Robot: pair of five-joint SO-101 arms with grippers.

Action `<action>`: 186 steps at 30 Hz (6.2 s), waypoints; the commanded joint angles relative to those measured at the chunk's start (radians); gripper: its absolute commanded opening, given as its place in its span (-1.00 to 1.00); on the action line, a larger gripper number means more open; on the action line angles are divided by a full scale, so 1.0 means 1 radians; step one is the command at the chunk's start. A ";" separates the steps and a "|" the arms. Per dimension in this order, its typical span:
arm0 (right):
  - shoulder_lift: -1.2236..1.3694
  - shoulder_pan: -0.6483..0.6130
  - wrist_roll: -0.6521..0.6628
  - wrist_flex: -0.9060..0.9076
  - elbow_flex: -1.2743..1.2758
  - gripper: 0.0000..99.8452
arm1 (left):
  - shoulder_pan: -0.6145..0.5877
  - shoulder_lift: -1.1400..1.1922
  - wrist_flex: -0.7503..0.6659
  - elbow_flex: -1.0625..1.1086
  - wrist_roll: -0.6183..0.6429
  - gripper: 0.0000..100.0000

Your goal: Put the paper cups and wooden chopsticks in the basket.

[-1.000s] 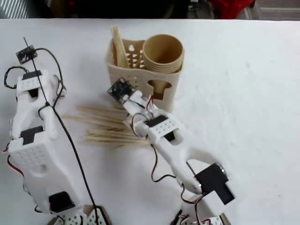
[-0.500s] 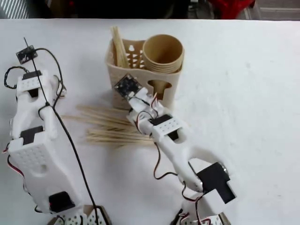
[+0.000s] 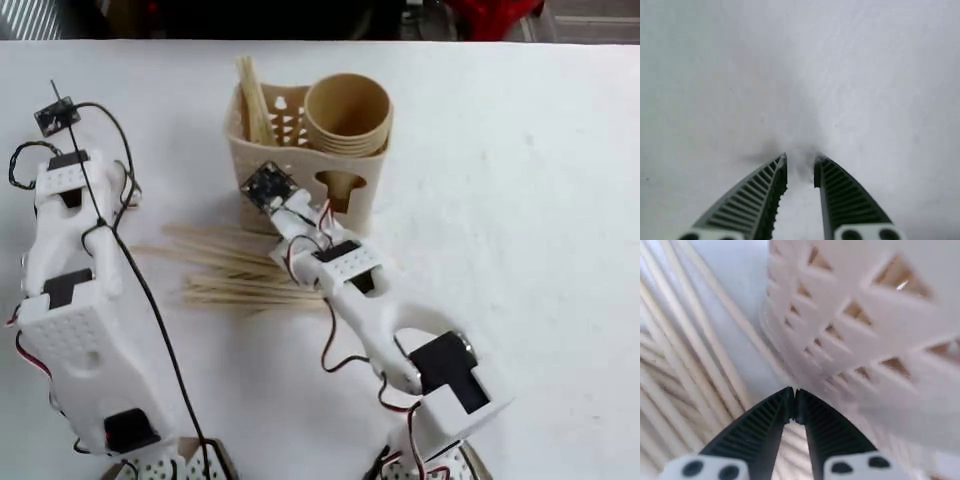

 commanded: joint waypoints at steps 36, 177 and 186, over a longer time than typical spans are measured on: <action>0.262 -0.197 0.020 -0.104 -0.423 -0.97 | -0.283 0.124 -0.028 -0.265 0.035 -0.78; -0.294 -0.050 0.227 0.694 -0.110 -0.96 | 0.001 -0.074 0.213 -0.017 -0.029 -0.77; -0.516 -0.067 0.117 0.688 -0.100 -0.97 | 0.001 -0.074 0.207 -0.017 -0.029 -0.77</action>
